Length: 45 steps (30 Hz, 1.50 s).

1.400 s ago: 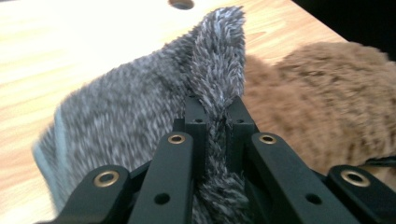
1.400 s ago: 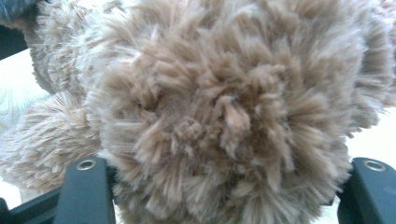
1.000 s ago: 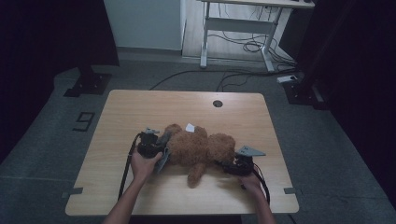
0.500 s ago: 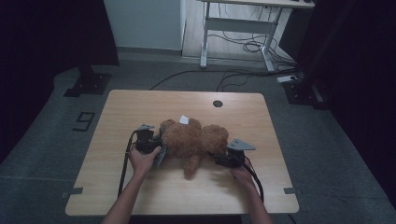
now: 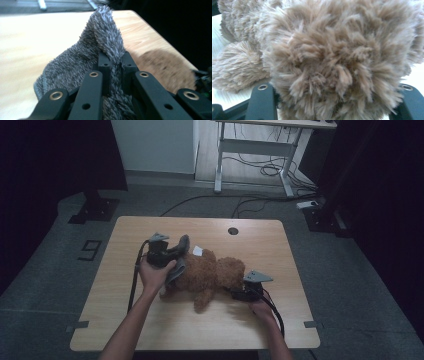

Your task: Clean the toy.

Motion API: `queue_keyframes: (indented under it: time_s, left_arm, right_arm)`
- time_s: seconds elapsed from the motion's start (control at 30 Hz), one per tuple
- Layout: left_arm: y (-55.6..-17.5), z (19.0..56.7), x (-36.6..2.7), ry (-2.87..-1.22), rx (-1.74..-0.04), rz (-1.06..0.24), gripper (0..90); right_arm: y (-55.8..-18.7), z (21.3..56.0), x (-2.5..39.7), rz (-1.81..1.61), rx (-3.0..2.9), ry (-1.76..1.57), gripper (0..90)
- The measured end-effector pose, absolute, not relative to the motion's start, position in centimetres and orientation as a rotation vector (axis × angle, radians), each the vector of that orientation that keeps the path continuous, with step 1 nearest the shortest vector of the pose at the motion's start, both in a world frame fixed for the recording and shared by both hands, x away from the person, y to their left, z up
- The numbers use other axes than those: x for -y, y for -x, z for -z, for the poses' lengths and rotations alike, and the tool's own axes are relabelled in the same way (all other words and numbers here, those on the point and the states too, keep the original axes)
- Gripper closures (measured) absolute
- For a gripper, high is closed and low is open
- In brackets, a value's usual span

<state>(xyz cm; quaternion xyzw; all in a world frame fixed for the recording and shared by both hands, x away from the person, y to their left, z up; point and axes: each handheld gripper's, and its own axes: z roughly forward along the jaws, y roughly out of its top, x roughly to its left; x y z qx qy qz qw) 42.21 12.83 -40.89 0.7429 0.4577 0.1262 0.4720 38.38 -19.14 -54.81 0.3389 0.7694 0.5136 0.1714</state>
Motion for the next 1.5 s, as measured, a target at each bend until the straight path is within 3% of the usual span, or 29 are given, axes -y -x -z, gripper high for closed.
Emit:
queue_keyframes:
  time_s: [0.23,0.43,0.77,1.07,1.27,1.37,1.5]
  left_arm:
    - [-44.6,42.5,-8.5,-1.947,-1.138,-0.286,81.3]
    - [-44.4,45.9,-8.9,-1.950,-1.182,-0.186,82.1]
    - [-40.1,47.1,-9.3,-1.925,-1.121,-0.268,83.0]
    - [-37.0,47.8,-9.4,-1.896,-1.057,-0.342,83.1]
    - [-34.8,48.3,-9.2,-1.883,-1.011,-0.382,83.3]
    - [-33.9,48.4,-9.6,-1.863,-1.004,-0.366,83.3]
    - [-33.1,48.6,-10.3,-1.840,-1.008,-0.322,83.3]
  right_arm:
    - [-38.1,54.8,19.2,-1.460,-2.184,-0.972,35.0]
    - [-38.1,54.8,19.3,-1.451,-2.195,-0.971,34.2]
    - [-37.6,54.4,19.6,-1.418,-2.268,-1.140,13.1]
    - [-36.2,52.7,20.9,-1.512,-2.307,-1.098,4.7]
    - [-35.9,50.8,21.5,-1.654,-2.175,-1.169,5.1]
    - [-36.0,50.9,20.7,-1.590,-2.205,-1.170,0.0]
    - [-36.3,52.1,19.7,-1.557,-2.254,-1.193,0.0]
